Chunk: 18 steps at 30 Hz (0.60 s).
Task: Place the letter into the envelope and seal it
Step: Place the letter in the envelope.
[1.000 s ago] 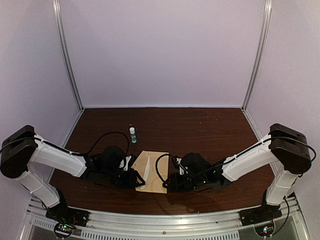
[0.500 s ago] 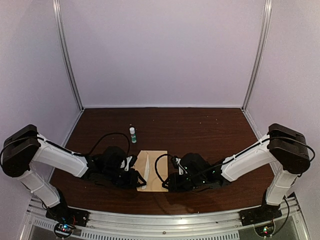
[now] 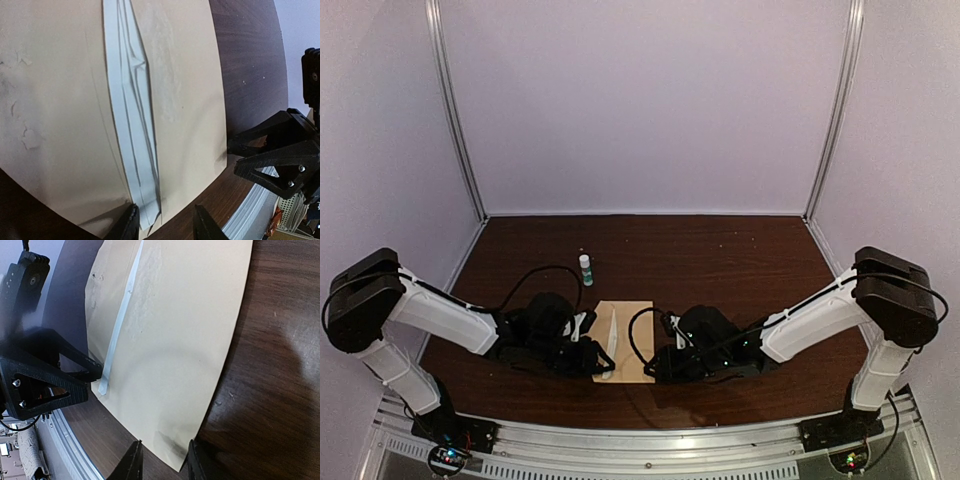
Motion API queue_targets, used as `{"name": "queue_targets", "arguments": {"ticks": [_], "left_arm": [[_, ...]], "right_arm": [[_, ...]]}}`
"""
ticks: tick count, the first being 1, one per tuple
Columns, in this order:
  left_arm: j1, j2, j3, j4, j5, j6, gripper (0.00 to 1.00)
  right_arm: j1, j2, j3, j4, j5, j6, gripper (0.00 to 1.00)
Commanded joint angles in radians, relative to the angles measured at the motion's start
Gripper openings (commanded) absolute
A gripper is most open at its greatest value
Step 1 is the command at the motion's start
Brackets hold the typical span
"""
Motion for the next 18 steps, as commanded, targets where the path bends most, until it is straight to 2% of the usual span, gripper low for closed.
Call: {"name": "queue_targets", "arguments": {"ticks": [1,18], "left_arm": [[-0.003,0.035,-0.008,-0.006,0.012,-0.010,0.37],[-0.004,0.062,-0.019,0.051,0.042,-0.024,0.37]], "right_arm": [[0.006,0.033,0.017,-0.020,-0.020,0.002,0.31],[0.006,0.042,0.024,-0.022,-0.025,0.002,0.30]]}}
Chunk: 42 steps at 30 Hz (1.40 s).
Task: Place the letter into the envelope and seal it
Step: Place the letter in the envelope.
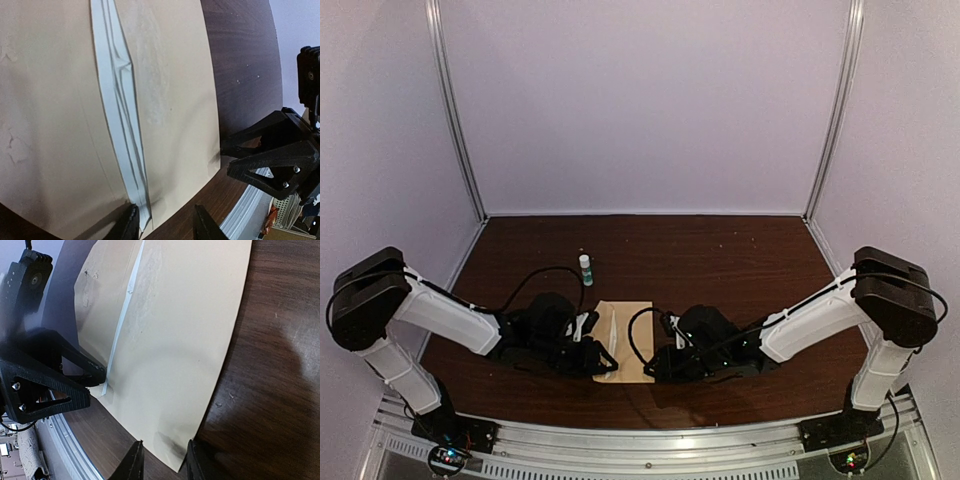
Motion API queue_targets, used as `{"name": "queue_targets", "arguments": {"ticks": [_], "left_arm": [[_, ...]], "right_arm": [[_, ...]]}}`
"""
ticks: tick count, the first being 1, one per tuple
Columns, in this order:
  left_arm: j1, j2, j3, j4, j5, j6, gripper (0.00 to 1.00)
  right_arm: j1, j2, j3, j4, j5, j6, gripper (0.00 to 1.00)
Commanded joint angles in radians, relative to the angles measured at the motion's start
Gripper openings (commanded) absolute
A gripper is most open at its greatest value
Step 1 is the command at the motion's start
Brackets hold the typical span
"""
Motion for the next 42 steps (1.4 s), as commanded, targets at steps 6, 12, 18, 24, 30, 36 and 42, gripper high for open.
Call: {"name": "queue_targets", "arguments": {"ticks": [6,12,18,24,30,36,42], "left_arm": [[-0.009,0.053,-0.014,0.021,0.025,-0.011,0.37],[-0.014,0.063,-0.007,0.032,0.031,-0.013,0.37],[-0.018,0.065,-0.007,0.041,0.033,-0.015,0.37],[-0.018,0.017,0.005,-0.014,-0.011,0.001,0.37],[-0.014,-0.086,0.039,-0.140,-0.103,0.039,0.43],[-0.010,-0.043,0.040,-0.118,-0.072,0.045,0.45],[-0.010,0.008,0.049,-0.079,-0.057,0.050,0.46]], "right_arm": [[0.006,0.046,0.029,-0.029,-0.027,-0.002,0.30],[0.006,0.049,0.036,-0.035,-0.028,-0.006,0.30],[0.006,0.048,0.039,-0.039,-0.026,-0.007,0.29],[0.006,0.008,0.033,-0.062,0.007,-0.015,0.29],[0.005,-0.054,0.039,-0.107,0.065,-0.030,0.33],[0.005,-0.023,0.046,-0.101,0.056,-0.032,0.35],[0.004,0.009,0.057,-0.089,0.038,-0.032,0.35]]}}
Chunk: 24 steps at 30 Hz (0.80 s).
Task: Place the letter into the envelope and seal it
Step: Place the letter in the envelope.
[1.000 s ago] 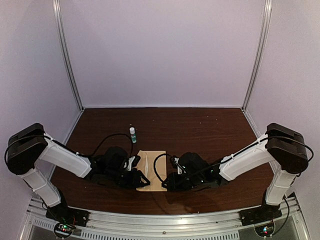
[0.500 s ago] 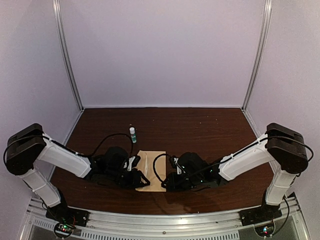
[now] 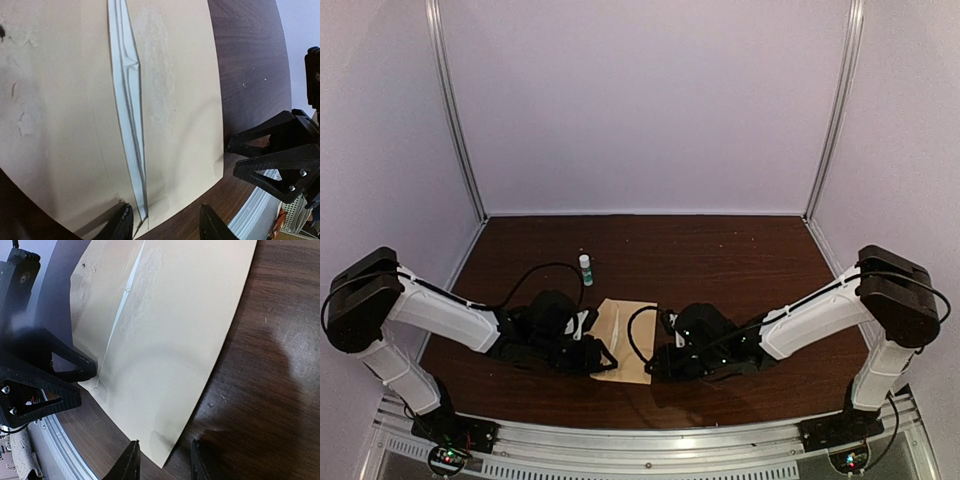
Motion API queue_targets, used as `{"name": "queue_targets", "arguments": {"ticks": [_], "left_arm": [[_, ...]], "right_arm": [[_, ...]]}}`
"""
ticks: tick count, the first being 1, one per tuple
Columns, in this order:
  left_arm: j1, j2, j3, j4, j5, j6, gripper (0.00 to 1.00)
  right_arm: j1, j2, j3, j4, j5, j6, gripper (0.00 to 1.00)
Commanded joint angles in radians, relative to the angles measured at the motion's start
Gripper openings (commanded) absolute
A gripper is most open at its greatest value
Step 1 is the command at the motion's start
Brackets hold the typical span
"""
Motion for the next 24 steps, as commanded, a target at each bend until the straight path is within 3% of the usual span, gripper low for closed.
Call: {"name": "queue_targets", "arguments": {"ticks": [1,24], "left_arm": [[0.001,0.045,0.020,0.023,0.007,0.025,0.45],[0.001,0.050,0.000,0.095,0.023,0.015,0.45]], "right_arm": [[0.004,0.028,0.028,-0.001,0.004,-0.009,0.35],[0.005,0.039,0.047,0.006,-0.005,-0.023,0.32]]}}
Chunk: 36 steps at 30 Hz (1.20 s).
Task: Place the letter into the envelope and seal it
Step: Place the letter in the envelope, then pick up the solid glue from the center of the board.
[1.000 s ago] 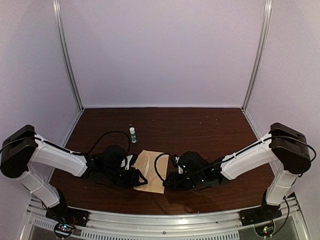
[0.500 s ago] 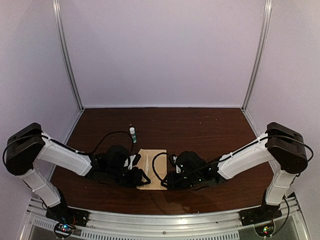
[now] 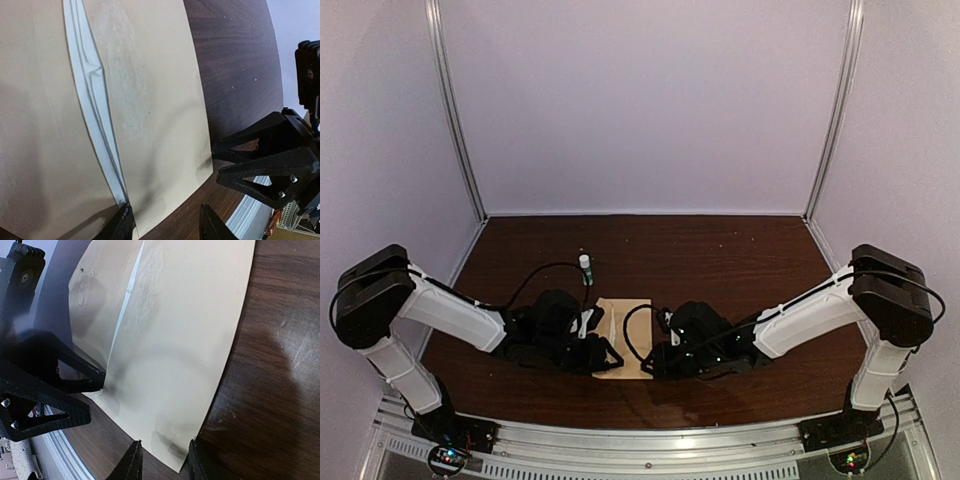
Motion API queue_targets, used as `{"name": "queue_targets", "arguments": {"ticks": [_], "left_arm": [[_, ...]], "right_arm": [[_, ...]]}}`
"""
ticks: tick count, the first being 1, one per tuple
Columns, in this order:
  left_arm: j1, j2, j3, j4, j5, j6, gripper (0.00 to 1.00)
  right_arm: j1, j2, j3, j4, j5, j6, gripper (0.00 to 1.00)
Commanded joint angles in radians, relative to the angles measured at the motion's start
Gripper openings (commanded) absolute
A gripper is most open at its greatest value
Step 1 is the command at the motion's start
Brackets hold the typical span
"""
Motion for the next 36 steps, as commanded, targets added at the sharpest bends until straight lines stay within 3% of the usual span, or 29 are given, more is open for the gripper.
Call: {"name": "queue_targets", "arguments": {"ticks": [1,4,8,12,16,22,29,36], "left_arm": [[-0.004,-0.036,-0.014,-0.008,-0.046,0.021,0.45],[-0.003,-0.146,0.027,-0.101,-0.137,0.077,0.48],[0.015,-0.297,0.127,-0.292,-0.275,0.190,0.63],[0.121,-0.383,0.209,-0.440,-0.290,0.306,0.72],[0.263,-0.362,0.310,-0.551,-0.286,0.448,0.76],[0.374,-0.161,0.498,-0.588,-0.269,0.604,0.79],[0.382,0.111,0.721,-0.600,-0.288,0.706,0.80],[0.382,0.252,0.823,-0.649,-0.381,0.739,0.77]], "right_arm": [[0.005,-0.019,0.005,0.002,0.009,-0.026,0.32],[0.005,-0.109,-0.006,-0.012,0.062,-0.049,0.38],[0.004,-0.258,-0.020,-0.066,0.172,-0.108,0.58],[-0.013,-0.368,-0.033,-0.133,0.274,-0.179,0.80],[-0.051,-0.431,-0.038,-0.172,0.307,-0.256,0.92],[-0.083,-0.482,-0.046,-0.175,0.341,-0.297,0.97],[-0.110,-0.488,-0.081,-0.125,0.345,-0.227,0.98],[-0.124,-0.473,-0.102,-0.094,0.309,-0.227,0.98]]}}
